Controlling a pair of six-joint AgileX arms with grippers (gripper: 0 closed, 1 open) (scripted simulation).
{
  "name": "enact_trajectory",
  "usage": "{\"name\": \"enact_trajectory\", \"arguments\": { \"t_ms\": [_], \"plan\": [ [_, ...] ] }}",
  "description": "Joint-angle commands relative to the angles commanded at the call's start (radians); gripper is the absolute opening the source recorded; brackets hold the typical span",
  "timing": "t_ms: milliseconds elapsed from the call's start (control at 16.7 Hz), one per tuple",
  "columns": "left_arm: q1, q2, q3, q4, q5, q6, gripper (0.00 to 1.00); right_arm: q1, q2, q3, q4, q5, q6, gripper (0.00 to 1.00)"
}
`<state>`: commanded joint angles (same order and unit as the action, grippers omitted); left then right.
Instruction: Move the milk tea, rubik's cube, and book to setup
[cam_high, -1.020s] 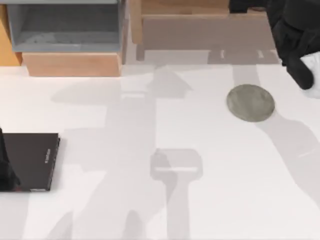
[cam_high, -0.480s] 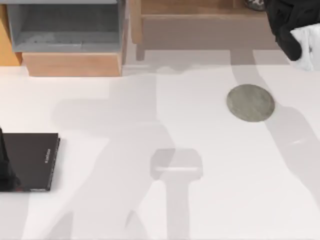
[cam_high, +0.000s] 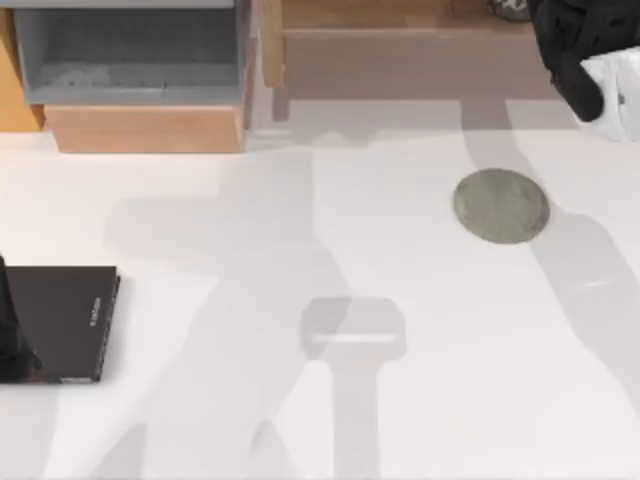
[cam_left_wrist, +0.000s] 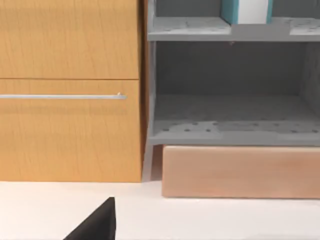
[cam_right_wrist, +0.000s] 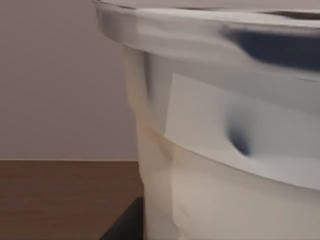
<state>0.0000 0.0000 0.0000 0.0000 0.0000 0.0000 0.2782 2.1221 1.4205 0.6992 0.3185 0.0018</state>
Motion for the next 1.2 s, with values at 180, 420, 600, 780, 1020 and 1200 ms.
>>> {"name": "enact_trajectory", "arguments": {
  "t_ms": [180, 420, 600, 780, 1020, 1200],
  "plan": [
    [0.0, 0.0, 0.0, 0.0, 0.0, 0.0, 1.0, 0.0, 0.0, 0.0, 0.0, 0.0, 0.0, 0.4],
    [0.0, 0.0, 0.0, 0.0, 0.0, 0.0, 1.0, 0.0, 0.0, 0.0, 0.0, 0.0, 0.0, 0.1],
    [0.0, 0.0, 0.0, 0.0, 0.0, 0.0, 1.0, 0.0, 0.0, 0.0, 0.0, 0.0, 0.0, 0.0],
    [0.0, 0.0, 0.0, 0.0, 0.0, 0.0, 1.0, 0.0, 0.0, 0.0, 0.0, 0.0, 0.0, 0.0],
    [0.0, 0.0, 0.0, 0.0, 0.0, 0.0, 1.0, 0.003, -0.002, 0.0, 0.0, 0.0, 0.002, 0.0],
    [0.0, 0.0, 0.0, 0.0, 0.0, 0.0, 1.0, 0.011, -0.04, -0.04, 0.01, 0.007, 0.002, 0.0]
  ]
}}
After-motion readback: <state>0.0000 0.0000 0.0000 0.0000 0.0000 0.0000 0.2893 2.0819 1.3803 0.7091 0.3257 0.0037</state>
